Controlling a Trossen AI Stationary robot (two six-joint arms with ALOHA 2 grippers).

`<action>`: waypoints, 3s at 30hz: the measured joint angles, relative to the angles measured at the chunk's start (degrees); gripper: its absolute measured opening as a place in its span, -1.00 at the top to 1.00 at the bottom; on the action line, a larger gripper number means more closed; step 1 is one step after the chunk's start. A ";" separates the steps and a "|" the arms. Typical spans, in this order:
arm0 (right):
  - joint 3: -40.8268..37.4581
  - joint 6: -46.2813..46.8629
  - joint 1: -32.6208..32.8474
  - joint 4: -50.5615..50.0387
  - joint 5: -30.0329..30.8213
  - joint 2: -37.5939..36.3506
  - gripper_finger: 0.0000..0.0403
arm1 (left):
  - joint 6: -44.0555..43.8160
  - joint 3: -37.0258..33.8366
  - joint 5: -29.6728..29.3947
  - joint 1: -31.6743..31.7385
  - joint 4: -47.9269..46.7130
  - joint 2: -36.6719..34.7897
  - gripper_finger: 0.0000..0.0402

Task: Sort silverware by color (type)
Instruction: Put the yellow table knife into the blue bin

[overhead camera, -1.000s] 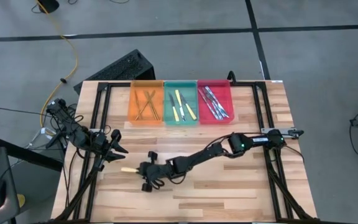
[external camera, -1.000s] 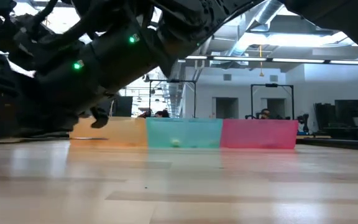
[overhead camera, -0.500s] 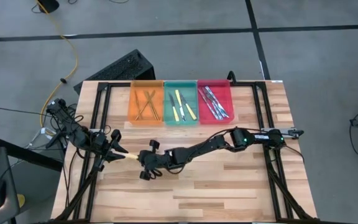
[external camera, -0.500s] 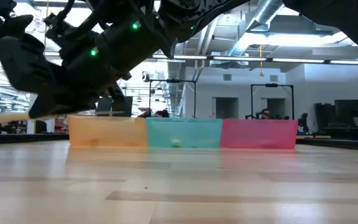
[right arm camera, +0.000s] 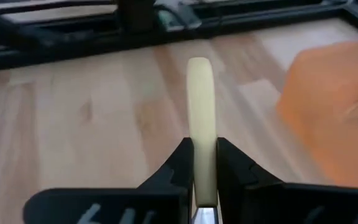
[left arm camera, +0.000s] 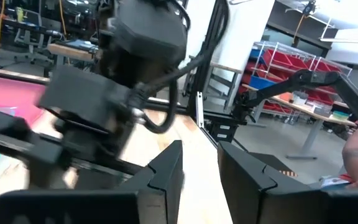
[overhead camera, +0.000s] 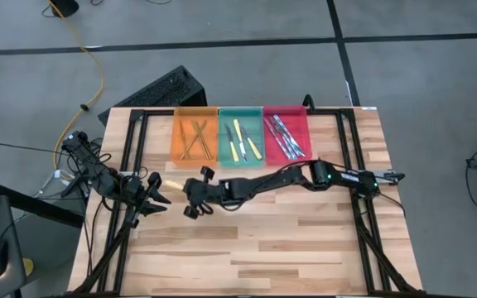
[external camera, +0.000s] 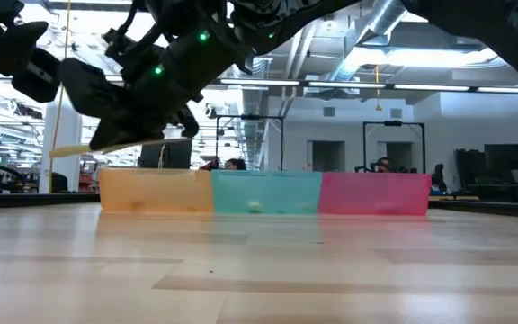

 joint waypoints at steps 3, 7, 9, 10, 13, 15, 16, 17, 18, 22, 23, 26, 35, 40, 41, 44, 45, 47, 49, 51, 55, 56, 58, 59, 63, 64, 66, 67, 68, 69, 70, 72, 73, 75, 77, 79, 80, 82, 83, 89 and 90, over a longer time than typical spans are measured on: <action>0.01 -1.28 -1.15 0.44 0.33 -0.25 0.74 | 0.00 -0.02 0.00 0.00 -0.02 0.00 0.56; -0.03 -2.18 -2.69 0.15 0.53 -1.40 0.74 | 0.00 -0.02 0.00 0.02 0.00 -0.02 0.56; 0.07 -2.31 -3.33 0.34 0.58 -1.78 0.74 | 0.00 -0.02 0.00 0.00 0.00 0.00 0.56; 0.07 -2.42 -3.67 -0.01 0.58 -2.15 0.74 | 0.00 -0.02 0.00 0.00 0.00 0.00 0.56; -0.02 -3.66 -4.46 -0.37 0.63 -2.72 0.74 | 0.01 -0.01 0.00 0.01 -0.01 0.00 0.56; 0.03 -4.11 -5.16 -0.38 1.00 -3.15 0.74 | 0.00 -0.02 -0.01 0.02 -0.01 -0.01 0.56; -0.01 -4.25 -5.58 -1.07 1.00 -3.66 0.74 | 0.00 -0.02 0.00 0.01 0.00 -0.01 0.56; -0.02 -4.27 -6.02 -1.25 1.07 -3.92 0.74 | 0.00 -0.01 0.00 0.00 -0.01 0.00 0.56; 0.03 -4.27 -6.53 -0.75 1.11 -4.10 0.74 | 0.00 0.00 0.00 0.02 0.00 0.00 0.56; 0.05 -4.24 -8.50 -0.89 1.31 -4.25 0.74 | 0.00 -0.02 0.00 0.02 -0.01 0.00 0.56; 0.03 -4.12 -8.98 -1.39 1.31 -4.25 0.74 | 0.00 -0.02 0.00 0.01 -0.01 -0.01 0.56; 0.01 -2.73 -10.44 -1.89 1.35 -4.53 0.74 | 0.00 -0.02 0.00 0.00 -0.01 -0.02 0.56; 0.05 0.28 -13.81 -3.61 9.06 -4.64 0.74 | 0.00 -0.02 0.00 0.02 0.00 -0.01 0.56; 0.05 12.54 -15.59 -9.83 15.17 -4.62 0.73 | 0.00 -0.02 0.00 0.02 -0.02 0.00 0.56; 0.04 13.81 -15.93 -10.35 15.96 -4.62 0.73 | 0.00 -0.02 0.00 0.00 0.00 -0.02 0.56; 0.05 14.19 -16.48 -11.50 19.69 -4.62 0.72 | 0.00 -0.02 0.00 0.02 -0.01 -0.01 0.56; 0.04 14.21 -16.50 -11.81 20.90 -4.62 0.72 | 0.00 -0.02 0.00 0.02 0.00 0.00 0.56; 0.03 14.31 -16.50 -12.51 23.66 -4.62 0.72 | 0.00 -0.02 0.00 0.01 0.00 -0.01 0.56; 0.05 16.66 -16.45 -13.93 27.33 -4.62 0.72 | 0.00 -0.02 0.00 0.02 0.00 -0.01 0.56; 0.05 22.47 -16.49 -17.22 29.80 -4.62 0.72 | 0.00 -0.02 0.00 0.02 -0.01 -0.02 0.56; 0.05 35.02 -17.09 -23.86 30.50 -4.58 0.72 | 0.00 -0.02 0.00 0.02 -0.01 -0.01 0.56; 0.05 37.46 -17.37 -25.42 30.58 -4.58 0.72 | 0.00 -0.02 0.00 0.00 0.00 -0.01 0.56; 0.05 40.92 -17.80 -28.24 30.72 -4.58 0.72 | 0.00 -0.02 0.00 0.02 -0.01 0.00 0.56; 0.05 42.12 -17.93 -29.28 30.70 -4.58 0.72 | 0.00 -0.02 0.00 0.01 -0.01 0.00 0.56; 0.05 44.30 -18.75 -30.91 30.70 -4.56 0.72 | 0.00 -0.02 0.00 0.00 -0.02 -0.02 0.56; 0.05 44.37 -18.91 -30.88 30.67 -4.56 0.72 | 0.00 -0.02 0.00 0.02 0.00 -0.01 0.56; 0.05 44.39 -19.20 -30.91 30.34 -4.56 0.72 | 0.00 -0.02 0.00 0.00 0.00 0.00 0.56; 0.05 44.37 -19.33 -30.93 29.66 -4.56 0.72 | 0.01 -0.02 0.00 0.01 -0.01 0.00 0.56; 0.03 44.27 -19.55 -30.93 28.83 -4.56 0.72 | 0.00 -0.02 0.00 0.01 0.00 -0.01 0.56; 0.05 43.14 -19.70 -30.89 27.86 -4.56 0.72 | 0.00 -0.02 0.00 0.01 -0.01 -0.01 0.56; 0.05 40.92 -19.74 -30.78 27.26 -4.56 0.72 | 0.00 -0.02 0.00 0.02 -0.01 -0.01 0.56; 0.05 33.85 -19.66 -30.40 26.72 -4.53 0.72 | 0.00 -0.02 0.00 0.00 0.00 0.00 0.56; 0.05 29.32 -19.58 -30.04 26.29 -4.53 0.72 | 0.00 -0.02 0.00 0.02 -0.02 -0.02 0.56; 0.05 20.79 -19.53 -30.39 24.22 -4.86 0.72 | 0.00 -0.01 0.00 0.02 -0.01 -0.01 0.56; 0.03 13.38 -19.54 -31.29 20.91 -5.25 0.72 | 0.00 -0.01 0.00 0.02 -0.01 -0.02 0.56; 0.04 8.70 -19.61 -33.83 18.36 -6.24 0.72 | 0.00 -0.02 0.00 0.01 0.00 0.00 0.56; -0.04 8.04 -19.67 -35.75 18.24 -7.07 0.72 | 0.00 -0.02 0.00 0.02 0.00 -0.02 0.56; 0.00 7.09 -19.74 -36.99 20.26 -8.78 0.72 | 0.00 -0.02 0.00 0.00 -0.02 0.00 0.56; 0.03 6.53 -20.02 -37.76 20.40 -10.12 0.72 | 0.00 -0.02 0.00 0.01 -0.01 0.00 0.56; 0.05 -0.30 -21.62 -40.04 20.58 -19.03 0.72 | 0.00 -0.02 0.00 0.02 0.00 -0.02 0.56; 0.10 -0.63 -21.90 -40.63 20.73 -20.40 0.72 | 0.00 -0.02 0.00 0.00 0.00 -0.02 0.56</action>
